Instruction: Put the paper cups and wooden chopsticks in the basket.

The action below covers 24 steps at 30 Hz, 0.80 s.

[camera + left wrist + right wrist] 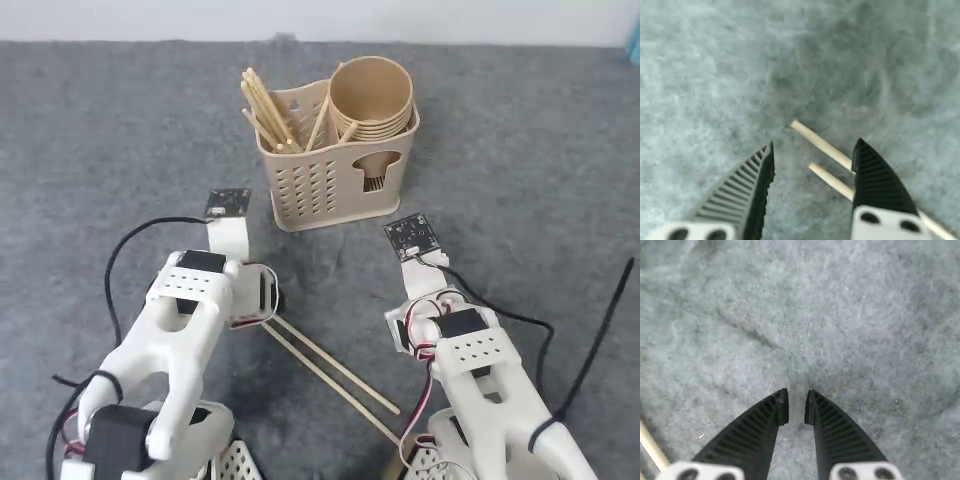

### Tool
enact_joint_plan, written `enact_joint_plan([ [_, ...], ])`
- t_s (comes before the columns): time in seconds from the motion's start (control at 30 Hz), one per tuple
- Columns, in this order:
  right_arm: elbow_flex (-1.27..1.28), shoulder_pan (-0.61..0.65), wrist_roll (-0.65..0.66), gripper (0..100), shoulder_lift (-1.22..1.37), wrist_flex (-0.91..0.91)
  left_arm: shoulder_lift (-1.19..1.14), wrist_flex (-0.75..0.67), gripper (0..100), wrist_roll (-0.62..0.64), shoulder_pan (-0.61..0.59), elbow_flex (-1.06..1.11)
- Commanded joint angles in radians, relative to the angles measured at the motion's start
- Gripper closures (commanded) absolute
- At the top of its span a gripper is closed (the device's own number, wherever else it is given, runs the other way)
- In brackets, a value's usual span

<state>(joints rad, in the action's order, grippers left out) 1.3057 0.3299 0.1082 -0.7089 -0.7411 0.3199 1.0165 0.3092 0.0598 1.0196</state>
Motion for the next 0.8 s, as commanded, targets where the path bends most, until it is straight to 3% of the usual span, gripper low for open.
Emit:
enact_joint_plan([
  [0.0,-0.005,-0.008,0.014,92.7,-0.027,-0.015,-0.003,-0.017,76,0.072,0.066,0.001],
  [0.23,-0.005,-0.008,0.014,92.7,-0.027,-0.015,-0.003,-0.023,76,0.213,0.192,0.054],
  [0.77,-0.006,0.015,0.014,92.8,-0.038,-0.050,-0.003,-0.101,77,0.226,0.192,0.084],
])
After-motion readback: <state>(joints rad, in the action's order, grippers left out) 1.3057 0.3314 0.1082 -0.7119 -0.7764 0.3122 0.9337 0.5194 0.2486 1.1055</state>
